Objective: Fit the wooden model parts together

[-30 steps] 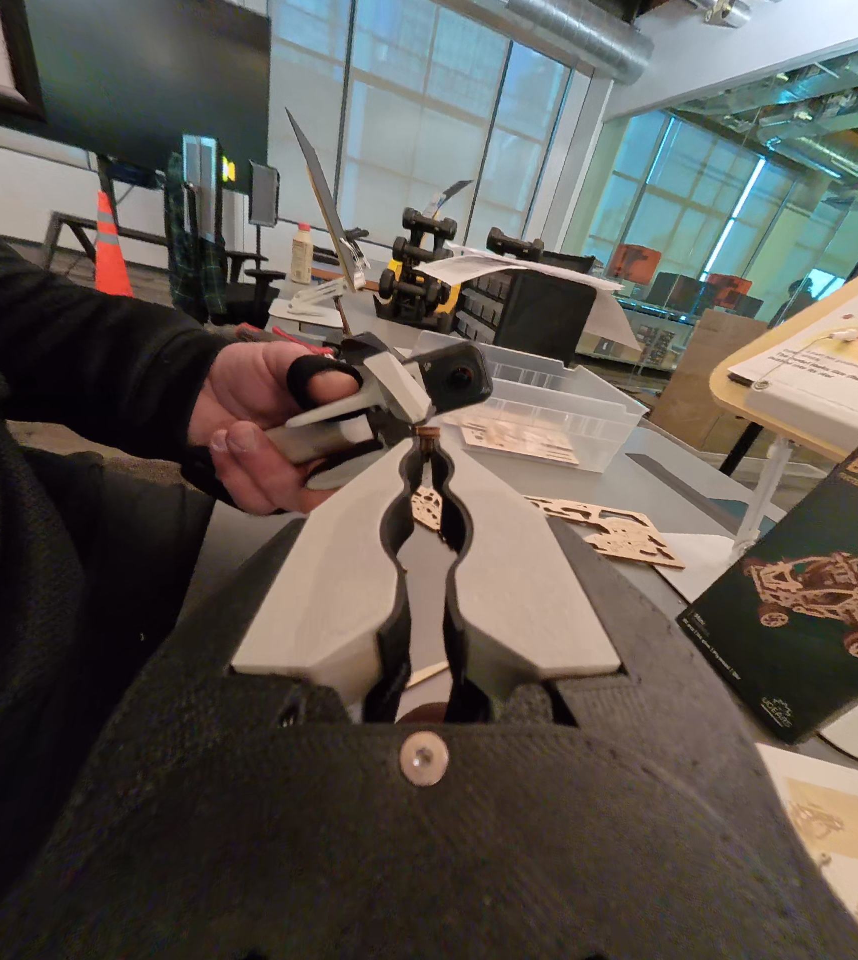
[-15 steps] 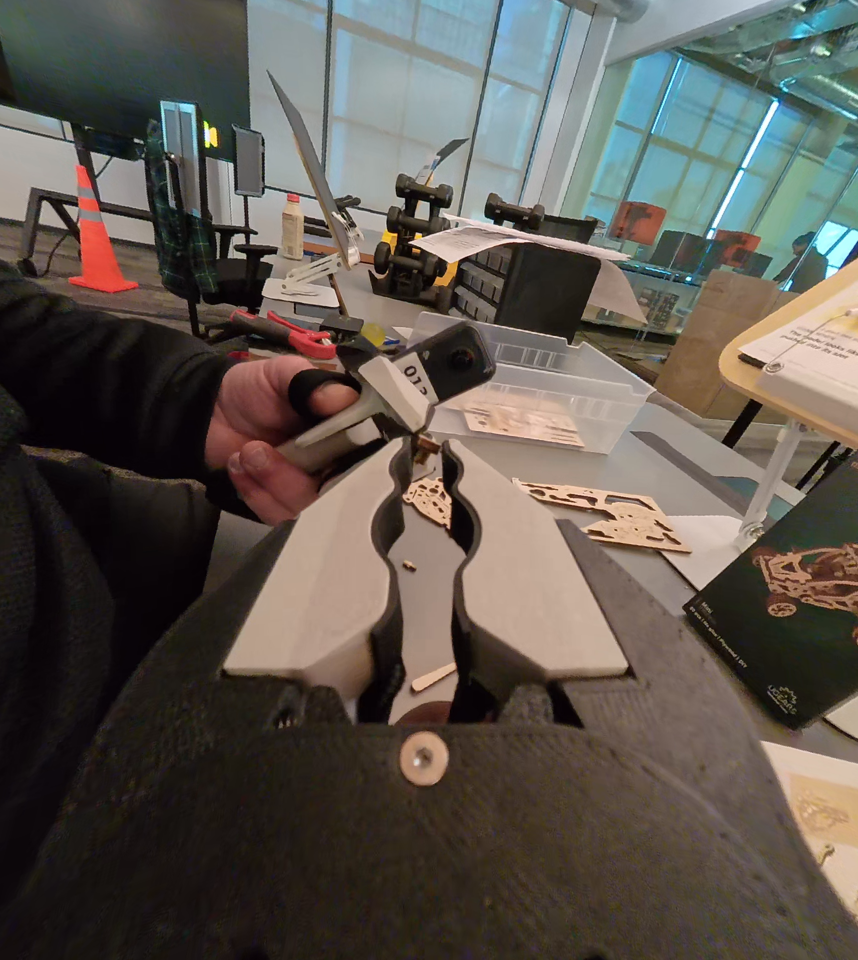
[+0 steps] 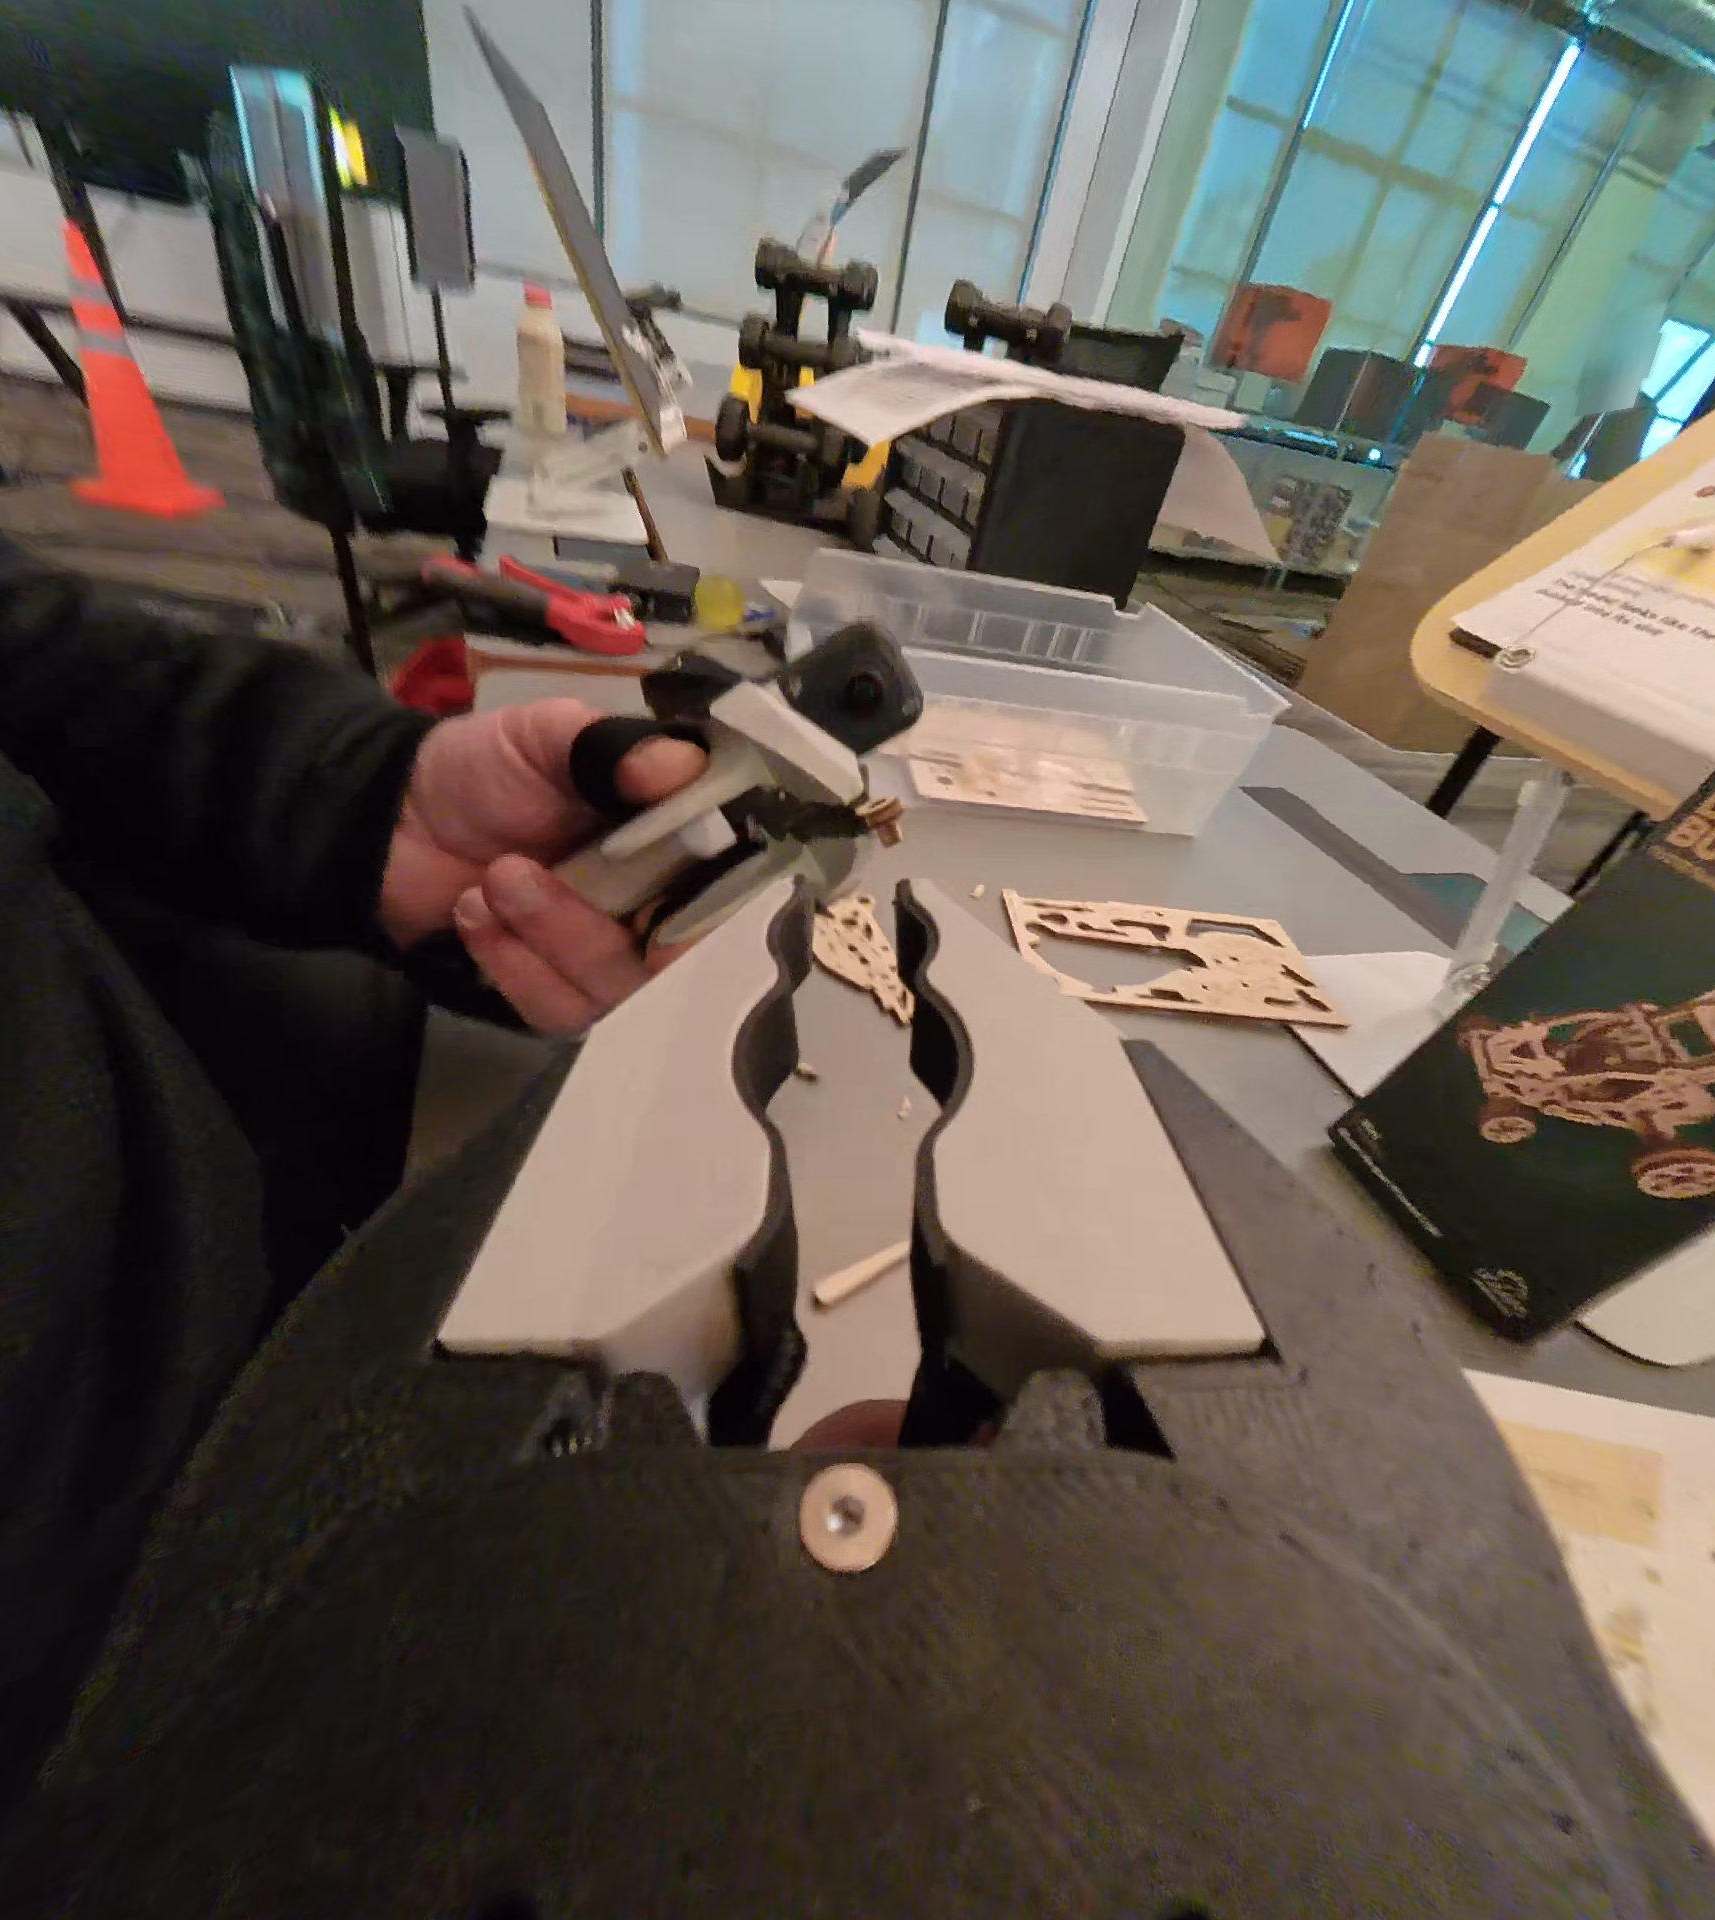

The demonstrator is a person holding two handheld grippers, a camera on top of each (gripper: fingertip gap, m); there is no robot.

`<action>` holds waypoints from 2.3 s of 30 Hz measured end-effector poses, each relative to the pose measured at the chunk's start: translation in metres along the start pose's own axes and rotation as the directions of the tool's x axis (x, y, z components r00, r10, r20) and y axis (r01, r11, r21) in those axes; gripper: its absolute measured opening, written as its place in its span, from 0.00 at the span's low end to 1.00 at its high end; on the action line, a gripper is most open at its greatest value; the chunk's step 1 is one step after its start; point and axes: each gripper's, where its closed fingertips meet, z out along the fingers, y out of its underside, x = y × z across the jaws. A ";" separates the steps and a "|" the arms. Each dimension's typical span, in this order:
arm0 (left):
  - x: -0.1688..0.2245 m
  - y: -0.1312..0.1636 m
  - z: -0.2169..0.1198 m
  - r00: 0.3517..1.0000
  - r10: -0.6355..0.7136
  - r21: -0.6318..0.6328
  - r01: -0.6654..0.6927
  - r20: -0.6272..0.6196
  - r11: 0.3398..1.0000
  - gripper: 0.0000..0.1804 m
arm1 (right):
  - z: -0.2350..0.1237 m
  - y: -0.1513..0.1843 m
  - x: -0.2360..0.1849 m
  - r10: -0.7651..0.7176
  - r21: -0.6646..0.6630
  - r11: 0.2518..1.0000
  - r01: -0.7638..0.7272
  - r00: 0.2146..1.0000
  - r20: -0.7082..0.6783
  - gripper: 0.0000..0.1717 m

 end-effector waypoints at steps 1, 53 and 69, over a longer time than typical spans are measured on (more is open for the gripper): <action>0.002 0.002 0.001 1.000 -0.012 -0.005 0.012 -0.026 1.000 0.00 | 0.001 -0.002 0.001 0.019 0.013 1.000 -0.019 1.000 -0.008 0.08; 0.020 0.018 0.000 0.986 -0.064 -0.010 0.064 -0.152 0.998 0.01 | 0.011 -0.014 -0.019 -0.303 -0.019 0.953 0.303 0.953 0.000 0.01; 0.012 0.018 -0.004 1.000 0.024 -0.046 -0.025 -0.011 0.999 0.01 | 0.014 -0.003 -0.017 -0.074 -0.026 0.997 0.076 0.994 0.079 0.01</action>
